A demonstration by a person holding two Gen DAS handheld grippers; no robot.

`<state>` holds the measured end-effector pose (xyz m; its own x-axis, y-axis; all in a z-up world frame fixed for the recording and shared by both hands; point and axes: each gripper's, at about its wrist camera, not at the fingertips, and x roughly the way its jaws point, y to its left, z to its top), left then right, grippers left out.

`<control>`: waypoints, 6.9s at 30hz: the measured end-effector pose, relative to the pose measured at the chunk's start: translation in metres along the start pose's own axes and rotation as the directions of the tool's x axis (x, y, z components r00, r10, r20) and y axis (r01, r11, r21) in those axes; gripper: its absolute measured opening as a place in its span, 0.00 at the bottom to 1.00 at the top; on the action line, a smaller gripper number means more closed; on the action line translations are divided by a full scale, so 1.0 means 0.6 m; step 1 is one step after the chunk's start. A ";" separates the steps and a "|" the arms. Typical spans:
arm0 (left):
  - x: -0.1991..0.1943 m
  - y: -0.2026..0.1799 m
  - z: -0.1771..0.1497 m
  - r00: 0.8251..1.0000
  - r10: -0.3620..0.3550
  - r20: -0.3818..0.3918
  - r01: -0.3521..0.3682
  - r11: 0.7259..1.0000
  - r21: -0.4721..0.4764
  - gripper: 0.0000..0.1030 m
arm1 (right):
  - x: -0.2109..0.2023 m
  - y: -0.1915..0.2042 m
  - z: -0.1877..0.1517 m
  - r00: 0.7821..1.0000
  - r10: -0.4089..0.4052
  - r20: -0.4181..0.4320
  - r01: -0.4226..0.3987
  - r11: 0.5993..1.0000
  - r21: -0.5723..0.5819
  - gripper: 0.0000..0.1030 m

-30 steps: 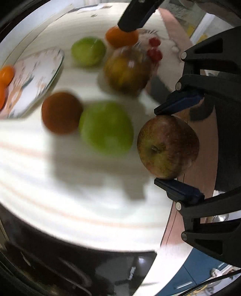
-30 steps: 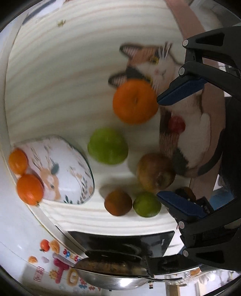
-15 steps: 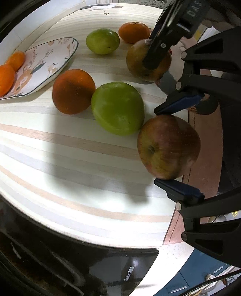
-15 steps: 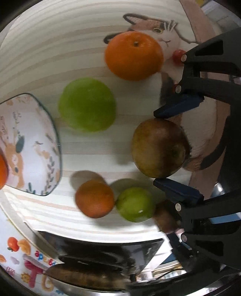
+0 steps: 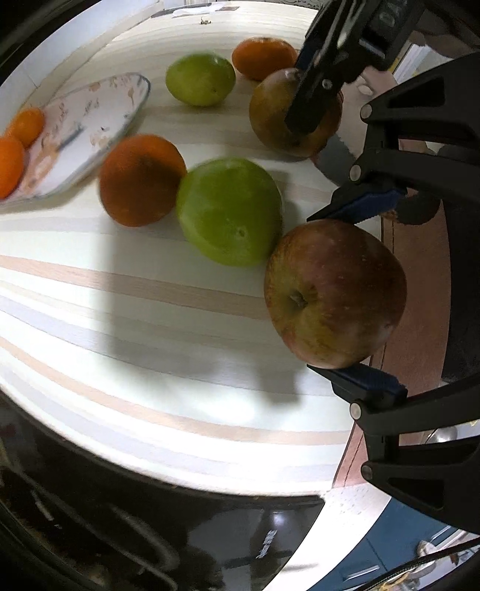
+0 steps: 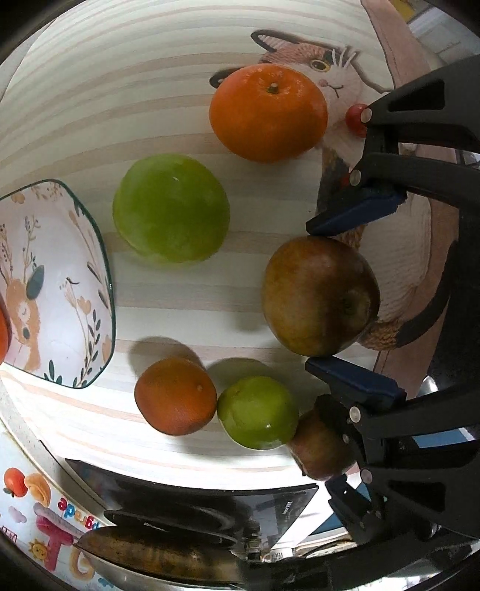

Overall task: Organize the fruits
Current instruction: 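Place the red apple on the plate with the left tool while the right places the brown apple, then grasp the brown round fruit with the left tool while the right grasps the green apple, then place the brown fruit on the plate with the left tool while the right places the green apple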

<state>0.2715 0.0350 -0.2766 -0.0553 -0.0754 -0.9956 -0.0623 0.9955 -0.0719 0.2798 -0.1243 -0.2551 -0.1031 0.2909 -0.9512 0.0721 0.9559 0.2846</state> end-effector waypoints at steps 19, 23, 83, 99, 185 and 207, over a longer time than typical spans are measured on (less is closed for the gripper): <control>-0.156 -0.122 0.262 0.973 -0.187 0.137 0.179 0.982 0.068 0.63 | -0.182 -0.074 0.205 0.969 0.075 0.235 -0.071 0.997 -0.023 0.66; -0.130 -0.142 0.325 0.980 -0.174 0.097 0.170 0.984 0.055 0.63 | -0.160 -0.072 0.283 0.971 0.009 0.238 0.016 0.995 -0.103 0.66; -0.352 -0.088 0.060 0.895 0.031 0.445 -0.074 0.994 0.080 0.84 | -0.346 -0.019 0.033 0.862 -0.186 0.472 0.196 0.980 0.029 0.93; -0.421 -0.104 0.002 0.860 -0.029 0.509 -0.044 0.991 0.130 0.84 | -0.426 0.006 -0.044 0.807 -0.162 0.567 0.170 0.985 0.040 0.94; -0.153 -0.119 0.326 0.988 -0.088 0.123 0.077 0.993 0.091 0.52 | -0.176 -0.113 0.248 0.953 0.062 0.298 -0.086 0.994 0.069 0.60; -0.096 -0.124 0.366 0.997 -0.033 0.068 0.029 0.997 0.065 0.90 | -0.128 -0.137 0.323 0.980 0.078 0.182 -0.099 0.989 0.112 0.91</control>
<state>0.4984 -0.0217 -0.2272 0.0151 -0.1044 -0.9944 0.0012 0.9945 -0.1044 0.4740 -0.2325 -0.2288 0.0854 0.3524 -0.9320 0.1922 0.9120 0.3624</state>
